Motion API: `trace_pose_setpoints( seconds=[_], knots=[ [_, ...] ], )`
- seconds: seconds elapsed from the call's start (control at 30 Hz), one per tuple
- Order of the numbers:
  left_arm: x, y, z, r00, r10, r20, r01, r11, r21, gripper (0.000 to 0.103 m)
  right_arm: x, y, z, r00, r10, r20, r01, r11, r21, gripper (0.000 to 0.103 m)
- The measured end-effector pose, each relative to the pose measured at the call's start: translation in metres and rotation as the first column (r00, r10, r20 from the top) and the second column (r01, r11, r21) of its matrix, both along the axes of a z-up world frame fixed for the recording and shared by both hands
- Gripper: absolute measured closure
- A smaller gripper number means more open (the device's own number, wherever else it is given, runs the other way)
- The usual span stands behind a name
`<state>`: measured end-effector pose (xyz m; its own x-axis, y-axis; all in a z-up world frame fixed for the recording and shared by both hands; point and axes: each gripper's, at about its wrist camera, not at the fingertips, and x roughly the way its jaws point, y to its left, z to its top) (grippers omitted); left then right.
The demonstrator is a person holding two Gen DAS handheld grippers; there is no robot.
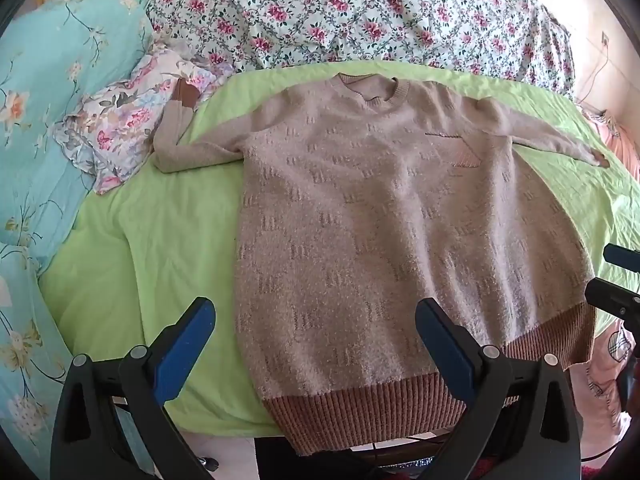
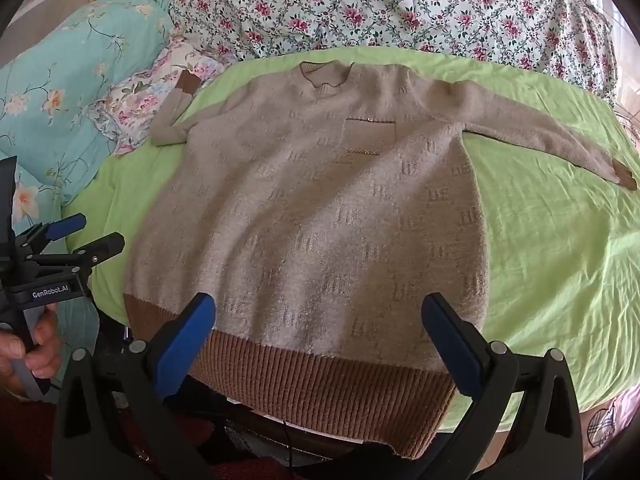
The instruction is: Fold small clothes
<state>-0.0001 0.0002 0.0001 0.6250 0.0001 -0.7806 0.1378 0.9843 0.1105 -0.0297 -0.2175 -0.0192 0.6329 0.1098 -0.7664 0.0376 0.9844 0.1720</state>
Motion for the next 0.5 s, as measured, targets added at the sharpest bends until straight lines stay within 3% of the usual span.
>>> trace_pose_setpoints(
  seconds=[0.5],
  knots=[
    [-0.0002, -0.0015, -0.003, 1.0, 0.004, 0.006, -0.004, 1.0, 0.005, 0.003, 0.0013, -0.0018, -0.0017, 1.0, 0.003, -0.004, -0.003, 1.0, 0.002, 0.0]
  ],
)
